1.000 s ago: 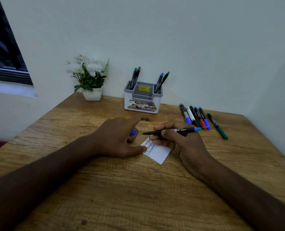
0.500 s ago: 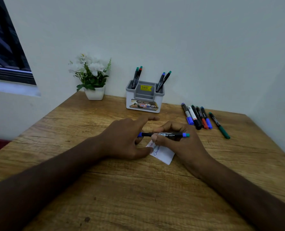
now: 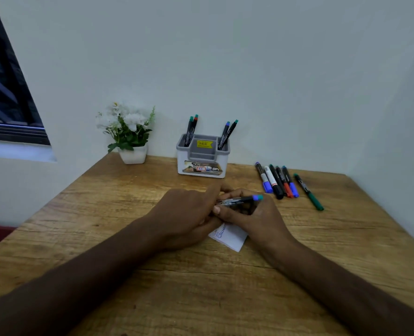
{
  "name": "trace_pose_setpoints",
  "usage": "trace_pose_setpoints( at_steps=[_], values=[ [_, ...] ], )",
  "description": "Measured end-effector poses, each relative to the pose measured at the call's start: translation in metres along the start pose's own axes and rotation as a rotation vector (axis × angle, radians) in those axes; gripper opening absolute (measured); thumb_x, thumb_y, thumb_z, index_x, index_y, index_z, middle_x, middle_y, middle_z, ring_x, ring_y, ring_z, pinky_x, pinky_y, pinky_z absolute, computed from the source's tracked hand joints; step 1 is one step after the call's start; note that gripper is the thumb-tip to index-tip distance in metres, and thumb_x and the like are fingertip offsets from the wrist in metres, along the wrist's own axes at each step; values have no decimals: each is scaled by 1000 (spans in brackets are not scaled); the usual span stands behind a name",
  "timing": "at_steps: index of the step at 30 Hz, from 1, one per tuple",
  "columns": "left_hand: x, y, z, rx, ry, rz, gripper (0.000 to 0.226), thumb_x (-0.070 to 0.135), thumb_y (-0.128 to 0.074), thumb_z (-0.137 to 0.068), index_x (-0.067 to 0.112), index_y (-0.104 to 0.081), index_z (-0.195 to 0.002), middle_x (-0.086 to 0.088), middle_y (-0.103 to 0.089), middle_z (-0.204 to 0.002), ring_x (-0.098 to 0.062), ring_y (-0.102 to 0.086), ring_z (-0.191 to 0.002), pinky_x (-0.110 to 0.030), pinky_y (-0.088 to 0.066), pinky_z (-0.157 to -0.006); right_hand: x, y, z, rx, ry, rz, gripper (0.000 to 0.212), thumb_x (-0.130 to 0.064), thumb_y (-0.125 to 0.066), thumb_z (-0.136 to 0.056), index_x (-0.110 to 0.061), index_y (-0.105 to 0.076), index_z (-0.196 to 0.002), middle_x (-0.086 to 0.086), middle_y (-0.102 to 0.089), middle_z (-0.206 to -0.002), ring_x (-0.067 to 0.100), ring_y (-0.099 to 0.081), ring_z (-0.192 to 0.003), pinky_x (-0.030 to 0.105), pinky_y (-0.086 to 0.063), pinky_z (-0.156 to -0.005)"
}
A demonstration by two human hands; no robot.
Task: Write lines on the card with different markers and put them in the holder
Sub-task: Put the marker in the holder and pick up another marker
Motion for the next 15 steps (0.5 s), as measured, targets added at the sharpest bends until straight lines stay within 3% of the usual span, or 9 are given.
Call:
trace_pose_setpoints(
  at_steps=[3,5,8,9,12,15],
  values=[
    [-8,-2,0,-64,-1,3,39,53,-36,-105,32,-25,-136,16,-57,-83,-1,-52,-65,-27,-37,-57,-3,1,0,-9,-62,-102,44,-3,-88,-77,-1,-69,-116,12,-83,-106,25,-80,-99,32,-63,-85],
    [-20,-3,-2,-46,103,141,28,51,-34,-107,29,-34,-125,12,-60,-83,-5,-56,-70,-31,-42,-62,-5,2,0,-17,-87,-171,56,-9,-89,-75,-6,-61,-123,13,-81,-110,25,-79,-99,34,-64,-85],
    [-41,2,-10,182,291,693,28,37,-33,-112,21,-54,-102,-2,-68,-88,-18,-65,-74,-36,-51,-72,-2,3,-1,6,-129,-198,58,-21,-93,-75,-12,-63,-124,19,-79,-104,24,-72,-86,34,-61,-81],
    [-49,5,-18,279,335,749,31,34,-33,-112,21,-59,-100,-3,-69,-90,-20,-67,-78,-36,-52,-75,-1,3,-2,1,-133,-198,56,-23,-93,-76,-10,-64,-123,22,-77,-101,25,-69,-85,34,-60,-80],
    [-73,21,-48,455,444,641,28,37,-40,-110,36,-67,-105,0,-64,-107,-15,-64,-100,-31,-50,-86,-1,1,-2,-32,-133,-129,51,-28,-90,-77,-8,-68,-118,10,-77,-88,20,-69,-80,36,-57,-81],
    [-95,49,-74,622,521,563,26,42,-55,-105,31,-75,-116,3,-68,-104,-6,-63,-90,-23,-49,-79,-3,0,1,-62,-130,-92,50,-30,-89,-76,-7,-69,-116,2,-78,-84,14,-71,-77,36,-57,-83]
  ],
)
Point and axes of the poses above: each hand's wrist, its own z-axis away from the middle knuckle, its own y-axis out of the back of the hand, x = y × z, the point moved 3 cm from there along -z, towards the middle knuckle
